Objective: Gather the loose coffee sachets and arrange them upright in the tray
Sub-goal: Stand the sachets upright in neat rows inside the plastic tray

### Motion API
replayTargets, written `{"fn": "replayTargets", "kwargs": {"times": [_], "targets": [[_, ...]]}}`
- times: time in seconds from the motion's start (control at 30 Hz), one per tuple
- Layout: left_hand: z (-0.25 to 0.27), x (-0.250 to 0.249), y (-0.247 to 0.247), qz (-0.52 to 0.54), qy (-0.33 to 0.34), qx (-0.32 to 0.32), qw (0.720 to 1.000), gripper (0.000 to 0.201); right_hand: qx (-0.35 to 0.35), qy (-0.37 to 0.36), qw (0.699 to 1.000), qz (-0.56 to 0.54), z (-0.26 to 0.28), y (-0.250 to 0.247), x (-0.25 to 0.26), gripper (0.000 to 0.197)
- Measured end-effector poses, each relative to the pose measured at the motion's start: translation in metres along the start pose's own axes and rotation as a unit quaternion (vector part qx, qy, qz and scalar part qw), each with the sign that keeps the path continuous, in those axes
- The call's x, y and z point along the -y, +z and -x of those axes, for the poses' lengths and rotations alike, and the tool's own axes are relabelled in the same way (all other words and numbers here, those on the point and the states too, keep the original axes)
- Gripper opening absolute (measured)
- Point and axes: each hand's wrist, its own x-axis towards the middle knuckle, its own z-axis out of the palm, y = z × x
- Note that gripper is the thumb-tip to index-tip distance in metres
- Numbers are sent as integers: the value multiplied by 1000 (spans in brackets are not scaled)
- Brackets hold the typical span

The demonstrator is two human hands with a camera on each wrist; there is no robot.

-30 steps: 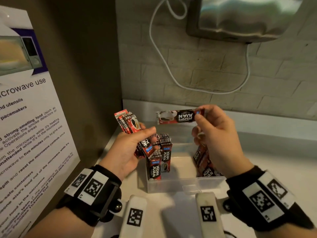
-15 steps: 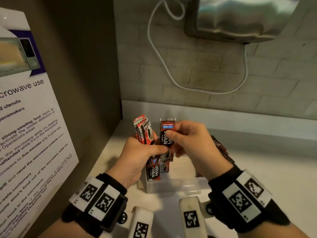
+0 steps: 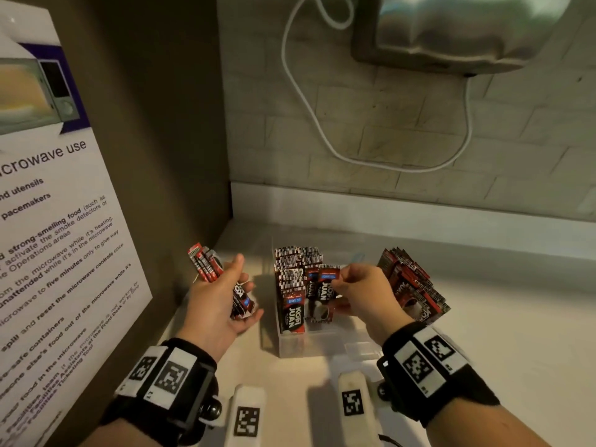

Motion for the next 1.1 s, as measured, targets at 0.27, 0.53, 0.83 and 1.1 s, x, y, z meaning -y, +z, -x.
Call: {"fn": "replayTargets", "kwargs": {"times": [0.27, 0.53, 0.83, 1.1], "targets": [[-2, 5, -5, -5, -30, 2, 1000, 19, 7, 2, 1000, -3, -7, 11, -2, 22], [0, 15, -6, -10, -46, -3, 999, 17, 20, 4, 1000, -7, -6, 12, -2, 21], [-3, 13, -6, -7, -54, 11, 998, 12, 22, 1, 1000, 1, -9, 13, -5, 17], [10, -16, 2, 10, 22, 66, 998, 9, -66, -99, 993, 12, 3, 3, 11, 14]]}}
